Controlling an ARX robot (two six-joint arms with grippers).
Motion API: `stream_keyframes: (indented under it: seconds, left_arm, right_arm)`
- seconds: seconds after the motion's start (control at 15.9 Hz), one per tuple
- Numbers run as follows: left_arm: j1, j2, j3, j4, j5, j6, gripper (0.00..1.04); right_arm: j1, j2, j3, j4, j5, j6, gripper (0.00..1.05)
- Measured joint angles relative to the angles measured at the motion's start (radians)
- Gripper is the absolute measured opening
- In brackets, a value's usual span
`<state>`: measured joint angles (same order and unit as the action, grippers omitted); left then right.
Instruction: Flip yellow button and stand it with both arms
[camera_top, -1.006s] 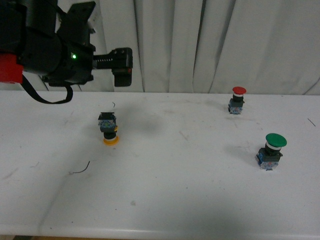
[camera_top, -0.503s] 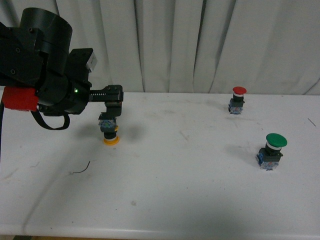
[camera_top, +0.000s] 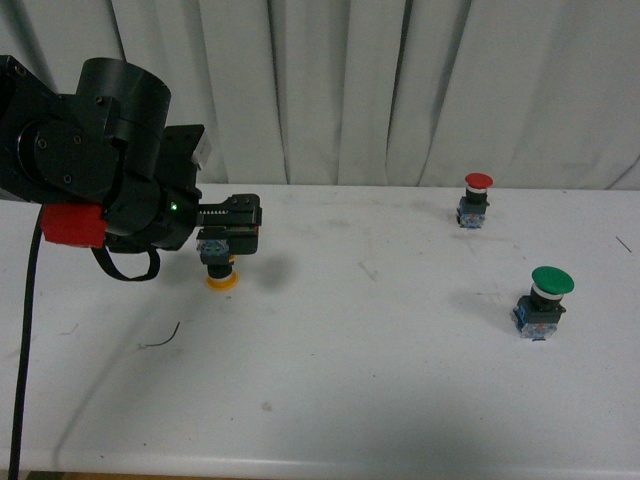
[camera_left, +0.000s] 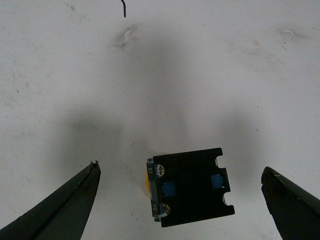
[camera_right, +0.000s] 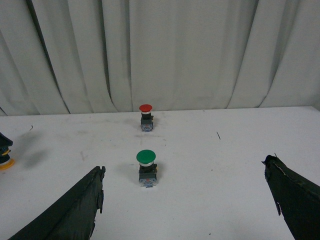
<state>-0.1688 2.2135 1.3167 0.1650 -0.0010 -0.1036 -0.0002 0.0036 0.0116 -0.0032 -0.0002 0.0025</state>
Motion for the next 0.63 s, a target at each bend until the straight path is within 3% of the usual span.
stream_keyframes:
  seconds: [0.13,0.5,0.63]
  left_arm:
    - [-0.003,0.008,0.004,0.001,0.000,0.000,0.98]
    - [-0.008,0.011,0.016,0.000,0.000,0.004,0.39]
    - [-0.011,0.011,0.020,-0.005,0.002,0.003,0.36]
  right_arm:
    - [0.000,0.000,0.000,0.000,0.000,0.000,0.98]
    - [0.000,0.000,0.000,0.000,0.000,0.000,0.98]
    - [0.000,0.000,0.000,0.000,0.000,0.000,0.98]
